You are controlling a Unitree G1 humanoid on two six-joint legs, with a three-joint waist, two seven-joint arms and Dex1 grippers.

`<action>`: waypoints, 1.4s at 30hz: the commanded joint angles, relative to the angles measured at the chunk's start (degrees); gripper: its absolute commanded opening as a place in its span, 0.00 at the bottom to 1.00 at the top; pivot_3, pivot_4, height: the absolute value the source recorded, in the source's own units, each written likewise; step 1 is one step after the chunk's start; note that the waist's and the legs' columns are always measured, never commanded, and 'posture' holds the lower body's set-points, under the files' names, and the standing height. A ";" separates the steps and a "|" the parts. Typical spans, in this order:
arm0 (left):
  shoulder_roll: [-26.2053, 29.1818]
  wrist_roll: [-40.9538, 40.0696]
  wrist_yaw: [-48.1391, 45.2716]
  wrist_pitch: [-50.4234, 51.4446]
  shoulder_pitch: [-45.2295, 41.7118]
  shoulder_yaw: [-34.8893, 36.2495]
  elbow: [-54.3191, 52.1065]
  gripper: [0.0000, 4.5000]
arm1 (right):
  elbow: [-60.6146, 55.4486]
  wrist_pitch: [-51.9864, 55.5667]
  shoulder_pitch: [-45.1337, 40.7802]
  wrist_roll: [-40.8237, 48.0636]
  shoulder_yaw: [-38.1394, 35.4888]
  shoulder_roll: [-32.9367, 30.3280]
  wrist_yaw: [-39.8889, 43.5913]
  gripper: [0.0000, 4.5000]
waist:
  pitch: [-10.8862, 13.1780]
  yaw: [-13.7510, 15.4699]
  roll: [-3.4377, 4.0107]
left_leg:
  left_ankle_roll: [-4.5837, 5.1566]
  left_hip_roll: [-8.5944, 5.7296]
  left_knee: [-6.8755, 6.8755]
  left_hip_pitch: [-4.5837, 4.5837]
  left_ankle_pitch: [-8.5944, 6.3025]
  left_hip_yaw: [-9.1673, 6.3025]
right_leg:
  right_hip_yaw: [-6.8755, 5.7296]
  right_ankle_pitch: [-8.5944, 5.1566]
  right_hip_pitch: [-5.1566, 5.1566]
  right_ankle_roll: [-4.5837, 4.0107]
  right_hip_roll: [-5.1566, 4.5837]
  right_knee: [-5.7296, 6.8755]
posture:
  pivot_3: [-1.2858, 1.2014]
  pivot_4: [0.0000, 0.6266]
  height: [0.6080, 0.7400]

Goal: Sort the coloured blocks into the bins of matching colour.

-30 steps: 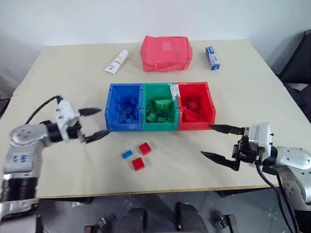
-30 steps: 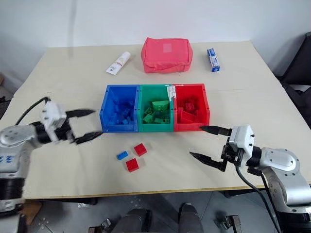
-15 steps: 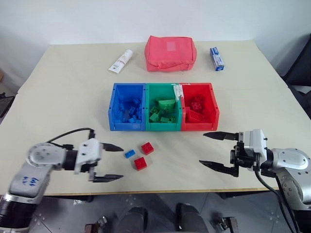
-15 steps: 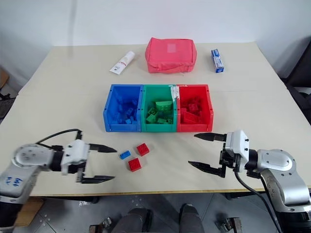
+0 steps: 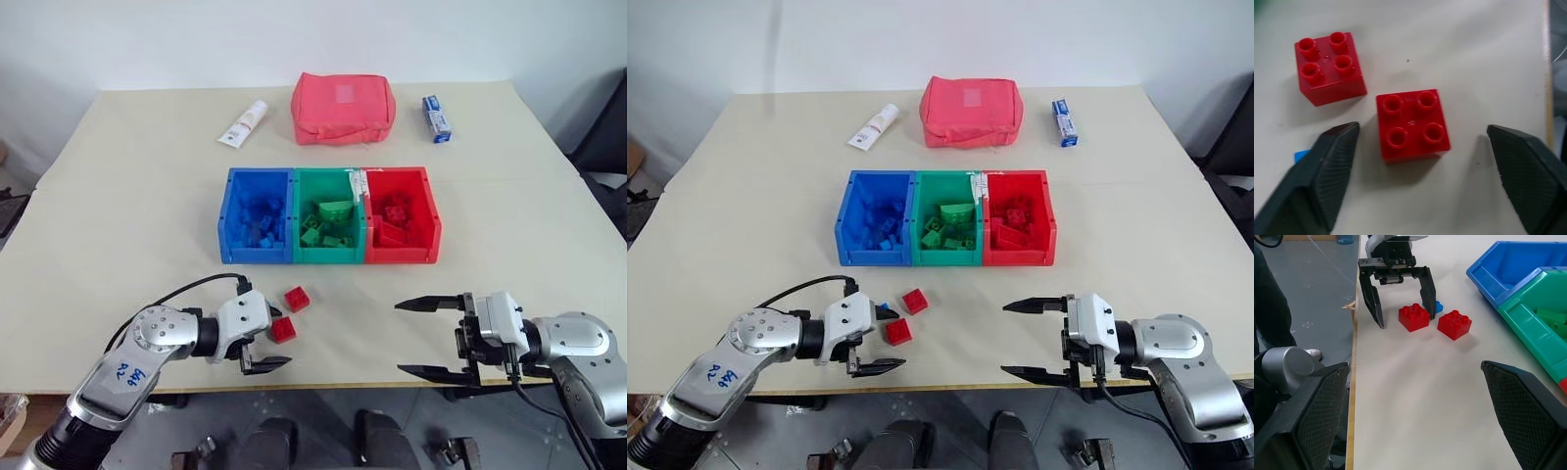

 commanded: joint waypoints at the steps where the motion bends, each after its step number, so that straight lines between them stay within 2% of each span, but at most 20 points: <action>1: -0.92 0.47 1.05 -0.09 0.22 -0.66 -0.82 0.73 | -1.83 -0.88 0.77 0.37 -1.38 -0.27 -0.56 1.00 | 0.00 0.00 0.00 | 0.00 0.00 0.00 0.00 0.00 0.00 | 0.00 0.00 0.00 0.00 -0.01 0.00 | 0.52 0.24 1.00; 7: -2.09 -0.75 0.37 -4.42 -2.01 1.22 1.39 0.33 | -3.53 -0.70 4.69 1.08 -4.76 -0.51 -2.72 1.00 | 0.00 0.11 0.00 | 0.00 -0.01 0.00 -0.01 -0.01 -0.01 | -0.01 0.00 0.01 0.00 -0.01 -0.03 | 0.52 0.24 1.00; 13: -11.29 -8.69 2.21 -3.04 -14.70 5.90 3.25 0.33 | -6.58 4.98 7.98 5.50 -14.13 2.42 -14.56 1.00 | 0.01 0.91 -0.02 | -0.01 -0.05 0.14 -0.06 0.00 -0.08 | -0.08 0.02 0.06 0.04 -0.04 0.01 | 0.52 0.24 1.00; 16: -15.77 -7.28 2.23 -4.51 -23.61 3.21 11.07 0.33 | -7.72 8.64 7.00 7.95 -18.40 4.55 -22.77 1.00 | -0.01 1.11 0.00 | -0.01 -0.05 0.11 -0.01 0.00 -0.03 | -0.06 0.03 0.06 0.05 -0.01 0.02 | 0.52 0.24 1.00; 19: -20.25 -4.78 4.72 -5.93 -29.71 1.72 19.44 0.33 | -7.62 9.17 6.74 7.06 -19.92 5.33 -25.85 1.00 | -0.01 1.08 0.01 | -0.01 -0.05 0.12 0.00 0.00 0.02 | -0.03 0.03 0.05 0.05 0.03 0.03 | 0.52 0.24 1.00; 22: -31.14 3.33 12.78 -13.23 -43.14 -3.04 40.87 0.33 | -8.15 8.31 7.25 4.36 -20.81 6.51 -29.93 1.00 | 0.05 1.88 -0.10 | 0.00 -0.08 0.14 -0.02 0.00 0.01 | -0.05 0.03 0.06 0.06 0.05 0.04 | 0.52 0.24 1.00; 24: -36.02 6.55 13.92 -21.05 -48.70 -4.53 52.29 0.33 | -8.68 8.74 7.41 3.98 -20.83 7.24 -31.62 1.00 | 0.08 2.40 -0.15 | 0.05 -0.21 0.25 -0.20 0.08 -0.10 | -0.13 0.13 0.07 0.23 0.06 -0.12 | 0.52 0.24 1.00; 27: -39.50 10.55 17.61 -28.17 -54.35 -4.67 67.40 0.33 | -9.97 8.59 8.28 3.73 -20.03 8.22 -32.54 1.00 | 0.08 2.10 -0.15 | 0.21 -0.54 0.17 -0.21 0.04 0.06 | 0.00 0.17 0.04 0.31 -0.12 -0.14 | 0.52 0.24 1.00; 32: -43.21 12.20 18.35 -36.43 -60.66 -3.26 82.69 0.33 | -12.87 7.74 10.60 3.22 -19.27 10.91 -34.73 1.00 | 0.10 0.96 -0.19 | 0.26 -0.51 -0.04 -0.23 0.01 0.23 | 0.11 0.17 -0.17 0.33 -0.08 -0.05 | 0.52 0.24 1.00; 34: -43.63 11.41 16.41 -38.17 -61.64 -2.08 84.29 0.49 | -13.54 7.00 11.89 2.67 -19.60 11.88 -35.29 1.00 | 0.11 1.04 -0.20 | 0.27 -0.57 0.06 -0.23 0.02 0.24 | 0.11 0.17 -0.15 0.33 -0.12 -0.10 | 0.52 0.24 1.00; 38: -43.44 10.36 12.45 -40.33 -61.55 -0.30 83.82 0.75 | -13.88 6.35 13.13 2.09 -19.61 12.45 -35.58 1.00 | 0.11 1.05 -0.20 | 0.32 -0.63 0.19 -0.22 0.09 0.27 | 0.20 0.22 -0.12 0.43 -0.16 -0.07 | 0.52 0.24 1.00; 41: -41.96 9.57 10.07 -40.62 -60.35 1.25 80.23 0.96 | -13.64 5.80 12.90 2.02 -19.01 12.27 -35.08 1.00 | 0.11 0.98 -0.20 | 0.34 -0.66 0.18 -0.21 0.13 0.28 | 0.25 0.24 -0.12 0.47 -0.17 -0.06 | 0.52 0.24 1.00; 42: -40.98 8.96 8.65 -40.93 -59.21 1.72 77.52 0.99 | -13.50 5.45 12.55 1.98 -18.63 12.24 -34.70 1.00 | 0.11 0.86 -0.20 | 0.34 -0.65 0.17 -0.21 0.13 0.29 | 0.26 0.24 -0.14 0.47 -0.17 -0.04 | 0.52 0.24 1.00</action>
